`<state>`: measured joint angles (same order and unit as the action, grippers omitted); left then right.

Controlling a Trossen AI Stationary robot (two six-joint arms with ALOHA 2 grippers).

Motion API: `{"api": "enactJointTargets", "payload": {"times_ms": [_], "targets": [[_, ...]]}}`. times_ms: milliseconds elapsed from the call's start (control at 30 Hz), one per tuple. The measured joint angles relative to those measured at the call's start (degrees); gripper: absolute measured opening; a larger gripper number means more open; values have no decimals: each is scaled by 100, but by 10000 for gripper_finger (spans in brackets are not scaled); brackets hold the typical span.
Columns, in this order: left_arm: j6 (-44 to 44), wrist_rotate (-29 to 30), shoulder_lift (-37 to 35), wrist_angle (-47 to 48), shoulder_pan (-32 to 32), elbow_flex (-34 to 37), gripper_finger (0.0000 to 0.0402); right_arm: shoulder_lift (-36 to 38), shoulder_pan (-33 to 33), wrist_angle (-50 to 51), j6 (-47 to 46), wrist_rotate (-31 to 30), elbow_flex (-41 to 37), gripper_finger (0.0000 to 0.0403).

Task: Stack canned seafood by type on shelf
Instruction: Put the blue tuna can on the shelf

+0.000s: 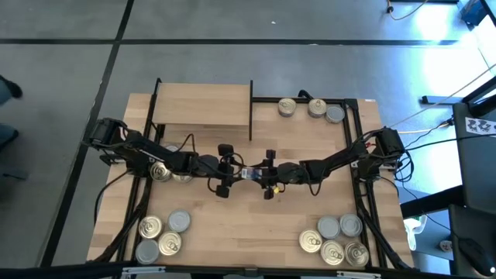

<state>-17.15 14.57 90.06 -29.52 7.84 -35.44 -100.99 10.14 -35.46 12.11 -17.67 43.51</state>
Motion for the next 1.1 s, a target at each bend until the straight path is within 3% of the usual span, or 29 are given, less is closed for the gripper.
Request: {"api": "enactJointTargets", "payload": {"times_ms": [100, 200, 300, 500, 600, 867, 1100], "targets": [[-97, 164, -12, 41, 16, 0, 188, 14, -5, -99, -78, 57, 44, 273], [-208, 735, -158, 111, 104, 2, 188, 205, 21, 243, -52, -125, 35, 347], [-390, 1114, -482, 271, 225, -11, 188, 691, 105, 867, -52, -370, 35, 388], [-402, 1918, -1040, 1549, 338, -546, 188, 1483, 428, 2766, -392, -440, 31, 362], [-402, 2516, -1117, 2330, 309, -993, 188, 1558, 586, 3111, -718, -428, -77, 350], [-445, 3643, -1108, 3926, -60, -2164, 188, 1499, 718, 2268, -1438, -259, -945, 342], [-1069, 3763, -1108, 3997, -777, -2450, 188, 1497, 710, 1516, -1425, -378, -1318, 342]]}}
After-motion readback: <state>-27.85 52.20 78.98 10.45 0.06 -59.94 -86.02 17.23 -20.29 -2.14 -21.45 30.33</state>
